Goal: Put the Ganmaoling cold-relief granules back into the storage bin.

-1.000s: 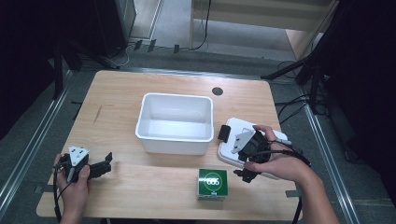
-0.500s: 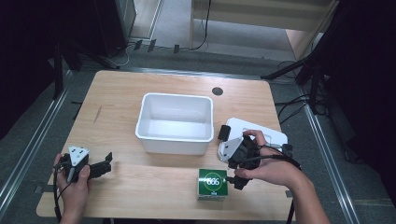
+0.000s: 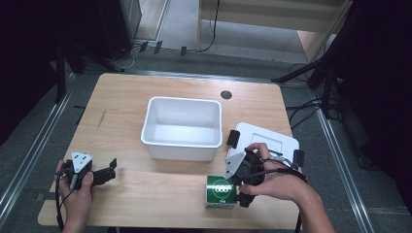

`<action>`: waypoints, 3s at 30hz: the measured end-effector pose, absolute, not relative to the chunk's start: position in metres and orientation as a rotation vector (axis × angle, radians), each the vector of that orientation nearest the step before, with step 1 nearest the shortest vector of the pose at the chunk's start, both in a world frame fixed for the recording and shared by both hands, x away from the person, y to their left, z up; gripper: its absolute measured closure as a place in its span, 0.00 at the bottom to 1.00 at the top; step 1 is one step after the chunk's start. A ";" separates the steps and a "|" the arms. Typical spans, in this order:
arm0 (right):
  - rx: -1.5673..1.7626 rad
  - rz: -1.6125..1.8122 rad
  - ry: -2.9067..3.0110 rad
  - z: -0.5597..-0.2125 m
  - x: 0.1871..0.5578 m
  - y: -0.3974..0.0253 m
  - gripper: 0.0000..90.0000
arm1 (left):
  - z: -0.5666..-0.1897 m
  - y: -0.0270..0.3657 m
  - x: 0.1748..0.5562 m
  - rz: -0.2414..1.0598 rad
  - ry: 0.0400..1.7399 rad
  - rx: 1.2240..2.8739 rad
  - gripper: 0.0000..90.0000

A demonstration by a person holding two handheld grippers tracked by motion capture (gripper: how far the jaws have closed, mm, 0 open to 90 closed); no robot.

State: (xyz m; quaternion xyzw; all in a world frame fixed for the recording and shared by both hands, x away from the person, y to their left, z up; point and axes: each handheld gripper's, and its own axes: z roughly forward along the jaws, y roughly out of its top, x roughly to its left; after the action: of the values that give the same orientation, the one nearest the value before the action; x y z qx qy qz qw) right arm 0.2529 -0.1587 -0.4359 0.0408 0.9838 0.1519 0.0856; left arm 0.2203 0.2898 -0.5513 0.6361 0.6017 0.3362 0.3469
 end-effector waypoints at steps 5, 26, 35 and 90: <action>0.096 0.454 2.951 -0.441 0.249 -0.155 0.00 | -0.551 0.290 0.220 0.872 1.562 1.647 0.00; 0.026 0.410 3.000 -0.459 0.243 -0.137 0.09 | -0.551 0.290 0.220 0.871 1.560 1.650 0.00; 0.017 0.372 3.016 -0.467 0.244 -0.130 0.11 | -0.551 0.290 0.220 0.869 1.559 1.652 0.00; -0.044 0.304 3.021 -0.410 0.254 -0.121 0.18 | -0.551 0.290 0.220 0.870 1.560 1.645 0.00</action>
State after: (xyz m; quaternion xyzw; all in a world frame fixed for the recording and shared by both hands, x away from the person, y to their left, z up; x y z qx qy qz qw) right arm 0.2542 -0.1211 -0.4099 -0.0146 0.9935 0.1000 0.0523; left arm 0.2205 0.2901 -0.5515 0.6346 0.6022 0.3356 0.3492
